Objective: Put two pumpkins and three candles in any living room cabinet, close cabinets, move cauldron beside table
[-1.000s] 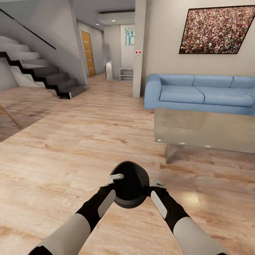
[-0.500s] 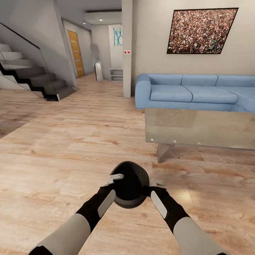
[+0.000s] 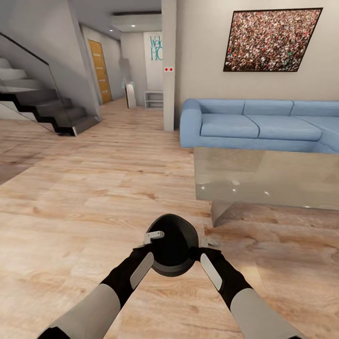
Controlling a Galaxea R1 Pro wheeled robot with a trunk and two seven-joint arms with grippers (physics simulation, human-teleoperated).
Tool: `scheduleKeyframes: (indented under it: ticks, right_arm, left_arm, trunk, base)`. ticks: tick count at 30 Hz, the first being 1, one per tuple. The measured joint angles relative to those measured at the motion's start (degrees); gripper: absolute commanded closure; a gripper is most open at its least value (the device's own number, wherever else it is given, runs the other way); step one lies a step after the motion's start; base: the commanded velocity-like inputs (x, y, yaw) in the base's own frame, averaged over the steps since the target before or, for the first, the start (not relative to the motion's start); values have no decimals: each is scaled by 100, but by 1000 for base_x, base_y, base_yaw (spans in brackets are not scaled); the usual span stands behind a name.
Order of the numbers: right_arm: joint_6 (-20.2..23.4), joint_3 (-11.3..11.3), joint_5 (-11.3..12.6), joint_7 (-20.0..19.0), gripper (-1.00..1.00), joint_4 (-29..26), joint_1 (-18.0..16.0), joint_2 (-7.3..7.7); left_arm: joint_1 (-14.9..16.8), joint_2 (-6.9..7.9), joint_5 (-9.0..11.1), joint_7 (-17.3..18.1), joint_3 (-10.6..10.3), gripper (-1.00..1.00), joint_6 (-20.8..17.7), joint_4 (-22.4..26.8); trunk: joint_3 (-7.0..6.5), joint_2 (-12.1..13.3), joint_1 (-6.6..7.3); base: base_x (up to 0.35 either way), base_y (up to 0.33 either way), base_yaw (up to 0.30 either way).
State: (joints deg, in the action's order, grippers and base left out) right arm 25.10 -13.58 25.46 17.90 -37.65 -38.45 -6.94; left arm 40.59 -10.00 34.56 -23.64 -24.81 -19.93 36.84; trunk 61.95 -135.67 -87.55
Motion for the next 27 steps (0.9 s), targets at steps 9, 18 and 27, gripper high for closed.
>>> scheduleKeyframes:
  ticks: [9, 18, 27]
  right_arm:
    - [-4, -2, 8, -1, 100, 3, 4, 0]
    - [-1, -3, -1, 12, 100, -22, 16, 0]
    - [-2, 2, -3, 0, 100, -18, 18, 2]
  left_arm:
    - [0, 0, 5, -1, 1, 100, -2, -3]
    - [-2, 0, 13, 1, 2, 100, 2, -1]
    - [-2, 0, 14, 0, 2, 100, 3, -1]
  trunk:
    - [0, 0, -1]
    - [0, 0, 1]
    - [-6, 0, -1]
  base:
    - [3, -71, -117]
    - [87, -121, -113]
    - [72, -81, 99]
